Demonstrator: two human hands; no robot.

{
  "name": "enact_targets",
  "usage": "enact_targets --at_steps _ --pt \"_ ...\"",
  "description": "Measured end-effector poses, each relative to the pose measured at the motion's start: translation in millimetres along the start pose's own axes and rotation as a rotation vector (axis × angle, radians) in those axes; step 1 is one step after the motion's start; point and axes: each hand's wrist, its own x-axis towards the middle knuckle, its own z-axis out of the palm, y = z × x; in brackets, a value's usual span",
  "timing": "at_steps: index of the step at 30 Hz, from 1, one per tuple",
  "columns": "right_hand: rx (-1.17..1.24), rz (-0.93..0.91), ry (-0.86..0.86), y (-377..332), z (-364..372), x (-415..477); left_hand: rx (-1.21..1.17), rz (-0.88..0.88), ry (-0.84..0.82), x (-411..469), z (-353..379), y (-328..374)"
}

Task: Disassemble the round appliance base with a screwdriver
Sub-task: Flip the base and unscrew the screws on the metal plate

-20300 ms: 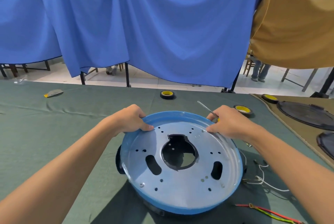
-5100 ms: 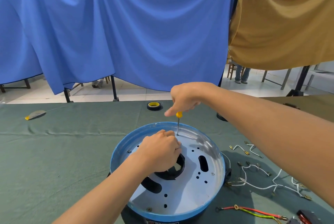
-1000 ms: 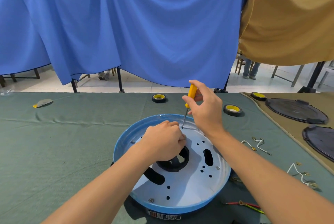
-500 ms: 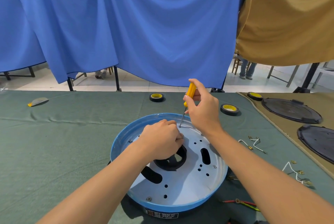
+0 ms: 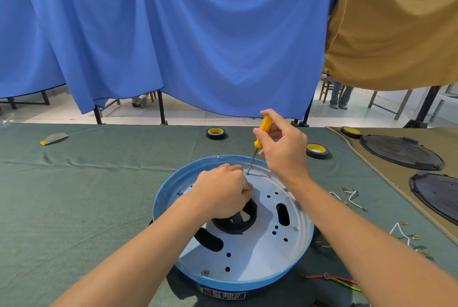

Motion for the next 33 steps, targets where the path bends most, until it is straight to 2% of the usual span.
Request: enact_targets --at_steps 6,10,12,15,16,21,24,26,33 --pt "0.13 0.101 -0.228 -2 -6 7 -0.001 -0.008 -0.005 0 0 -1" --pt "0.048 0.109 -0.384 -7 -11 18 0.002 -0.004 -0.007 0 1 -1" --pt "-0.118 0.092 -0.519 -12 -15 31 -0.002 -0.003 -0.007 0 1 -1" --pt "-0.625 -0.045 -0.656 -23 -19 53 -0.013 -0.002 0.006 -1 2 -1" --pt "-0.726 -0.068 -0.678 -29 -19 58 -0.017 -0.003 0.012 -1 3 -2" --pt "-0.946 0.017 -0.971 -48 -19 77 -0.025 -0.007 0.004 1 3 -3" --pt "-0.975 0.031 -1.101 -54 -16 81 -0.023 -0.011 0.003 1 2 -3" --pt "-0.988 -0.025 -1.14 -55 -17 80 -0.022 -0.01 0.003 2 2 -3" --pt "-0.991 -0.417 -1.215 -55 -29 71 -0.015 -0.017 0.018 3 4 -5"
